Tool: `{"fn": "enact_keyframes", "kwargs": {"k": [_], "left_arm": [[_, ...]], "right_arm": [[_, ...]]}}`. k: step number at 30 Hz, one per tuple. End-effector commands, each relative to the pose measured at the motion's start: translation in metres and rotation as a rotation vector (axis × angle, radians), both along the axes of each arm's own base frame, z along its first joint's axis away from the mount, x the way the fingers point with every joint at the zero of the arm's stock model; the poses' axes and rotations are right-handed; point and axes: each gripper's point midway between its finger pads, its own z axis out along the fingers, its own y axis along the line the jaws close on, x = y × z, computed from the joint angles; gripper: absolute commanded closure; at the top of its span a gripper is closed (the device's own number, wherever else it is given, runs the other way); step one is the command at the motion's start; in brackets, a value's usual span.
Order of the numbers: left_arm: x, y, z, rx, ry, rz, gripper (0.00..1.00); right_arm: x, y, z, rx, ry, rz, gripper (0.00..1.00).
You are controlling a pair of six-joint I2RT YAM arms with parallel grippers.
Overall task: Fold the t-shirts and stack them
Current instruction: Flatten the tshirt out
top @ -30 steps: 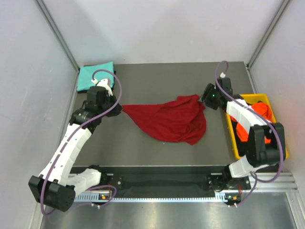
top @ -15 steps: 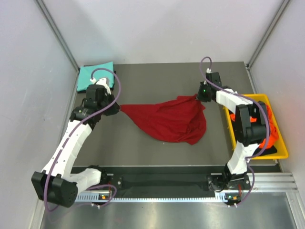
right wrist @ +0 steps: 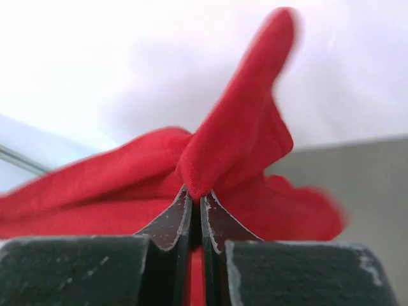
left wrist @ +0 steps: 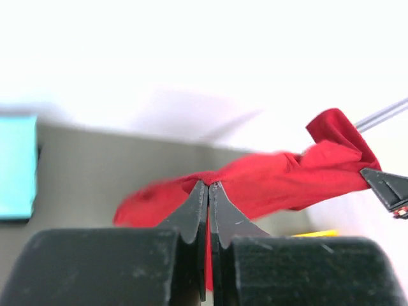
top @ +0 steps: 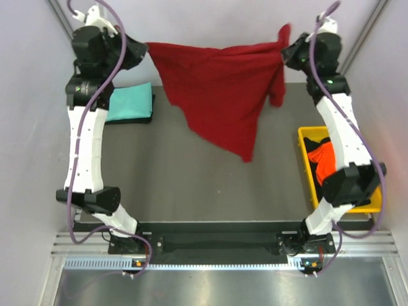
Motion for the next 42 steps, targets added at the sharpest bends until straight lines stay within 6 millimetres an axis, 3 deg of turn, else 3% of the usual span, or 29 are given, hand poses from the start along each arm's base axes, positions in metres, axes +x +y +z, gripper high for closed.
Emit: {"fn": "enact_keyframes", "kwargs": {"k": [1,3,4,5,6,7,8,9,10,11,13,14,16,18,20,23,28,34,38,39,41,42], "left_arm": [[-0.051,-0.014,0.017,-0.063,-0.024,-0.107,1.0],[-0.06,-0.018,0.005,-0.068,-0.003,-0.136,1.0],[-0.081,-0.018,-0.027,-0.067,0.05,-0.151,1.0],[-0.09,-0.019,-0.037,-0.073,0.048,-0.16,1.0],[-0.101,-0.019,-0.053,-0.075,0.067,-0.166,1.0],[-0.124,-0.017,-0.087,-0.073,0.114,-0.169,1.0],[-0.137,-0.015,-0.105,-0.068,0.147,-0.162,1.0],[-0.148,-0.013,-0.124,-0.057,0.182,-0.155,1.0],[-0.166,-0.008,-0.156,-0.029,0.227,-0.147,1.0],[-0.175,-0.003,-0.174,-0.008,0.263,-0.131,1.0],[-0.197,0.013,-0.228,0.073,0.381,-0.078,1.0],[-0.204,0.02,-0.245,0.096,0.424,-0.053,1.0],[-0.217,0.025,-0.278,0.113,0.492,-0.034,1.0],[-0.223,0.02,-0.288,0.081,0.512,-0.054,1.0],[-0.225,0.01,-0.294,0.028,0.505,-0.088,1.0],[-0.223,0.014,-0.303,0.024,0.517,-0.057,1.0],[-0.215,0.027,-0.296,0.066,0.485,0.007,1.0],[-0.214,0.022,-0.288,0.074,0.447,-0.028,1.0],[-0.216,0.023,-0.288,0.082,0.437,-0.033,1.0],[-0.217,0.024,-0.29,0.087,0.437,-0.025,1.0],[-0.216,0.026,-0.291,0.091,0.437,-0.018,1.0],[-0.217,0.026,-0.291,0.091,0.44,-0.015,1.0]], "right_arm": [[-0.057,-0.007,0.082,0.01,-0.179,0.039,1.0],[-0.06,-0.005,0.046,0.008,-0.099,0.053,1.0],[-0.079,-0.006,0.045,0.017,-0.096,0.056,1.0],[-0.084,-0.005,-0.01,0.026,0.019,0.059,1.0],[-0.094,-0.001,-0.027,0.04,0.045,0.084,1.0],[-0.113,0.0,-0.031,0.056,0.042,0.095,0.99],[-0.127,0.005,-0.091,0.066,0.162,0.109,0.97],[-0.139,0.007,-0.111,0.071,0.197,0.113,0.96],[-0.155,0.008,-0.121,0.074,0.203,0.114,0.96],[-0.176,0.016,-0.175,0.078,0.314,0.127,0.93],[-0.199,0.024,-0.204,0.083,0.359,0.153,0.89],[-0.215,0.023,-0.239,0.088,0.443,0.146,0.86],[-0.235,0.023,-0.26,0.082,0.518,0.148,0.8],[-0.253,0.009,-0.28,0.053,0.628,0.068,0.65],[-0.255,-0.005,-0.274,0.064,0.66,-0.042,0.54],[-0.251,-0.019,-0.261,0.074,0.659,-0.154,0.49],[-0.235,-0.051,-0.259,0.046,0.645,-0.374,0.5],[-0.203,-0.073,-0.266,-0.029,0.625,-0.459,0.58],[-0.179,-0.074,-0.265,-0.06,0.614,-0.448,0.59],[-0.175,-0.075,-0.276,-0.082,0.651,-0.45,0.59],[-0.163,-0.075,-0.274,-0.088,0.669,-0.457,0.55],[-0.161,-0.075,-0.286,-0.106,0.711,-0.46,0.53]]}}
